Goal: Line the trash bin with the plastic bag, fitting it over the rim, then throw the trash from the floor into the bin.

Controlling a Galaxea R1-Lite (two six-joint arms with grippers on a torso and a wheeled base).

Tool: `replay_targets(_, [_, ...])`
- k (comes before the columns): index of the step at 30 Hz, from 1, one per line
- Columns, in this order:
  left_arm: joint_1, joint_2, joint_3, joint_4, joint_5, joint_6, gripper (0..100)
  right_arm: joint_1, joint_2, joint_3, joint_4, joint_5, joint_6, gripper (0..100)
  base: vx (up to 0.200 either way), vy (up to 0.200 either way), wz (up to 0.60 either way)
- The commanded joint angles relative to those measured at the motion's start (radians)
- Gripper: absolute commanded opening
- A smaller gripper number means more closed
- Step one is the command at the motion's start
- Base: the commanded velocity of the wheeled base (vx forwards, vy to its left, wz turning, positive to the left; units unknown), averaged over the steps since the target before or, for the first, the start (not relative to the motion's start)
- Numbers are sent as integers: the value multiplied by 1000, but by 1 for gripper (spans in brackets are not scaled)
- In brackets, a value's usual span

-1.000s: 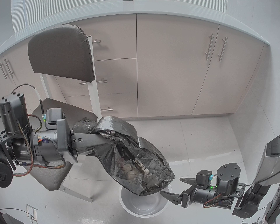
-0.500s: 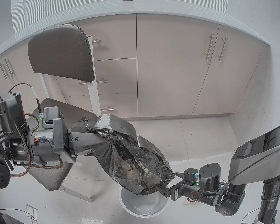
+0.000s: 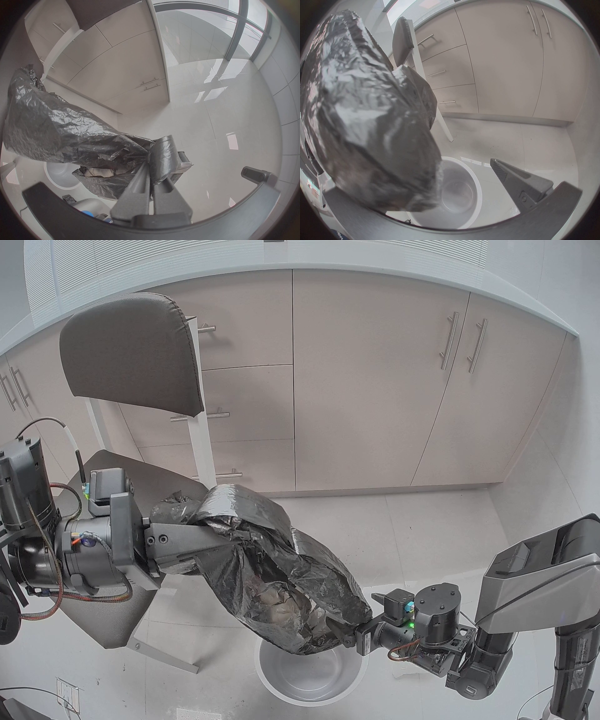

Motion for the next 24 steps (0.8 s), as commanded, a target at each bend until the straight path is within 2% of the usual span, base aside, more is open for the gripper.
replay_targets(1, [0,2,0,-1,0,1,0,13,-41,4,-18,-8,-1,100,0,0,0])
replay_targets(17, [0,0,3,-1,-2,2,0,38,-84,4,-18,-13,0,100,0,0,0])
replay_targets(18, [0,0,3,-1,-2,2,0,38,-83,5,-18,-13,0,0,0,0,0])
replay_targets(24, [0,-1,3,-1,0,4,0,39,-83,2,-18,-11,5,0,0,0,0])
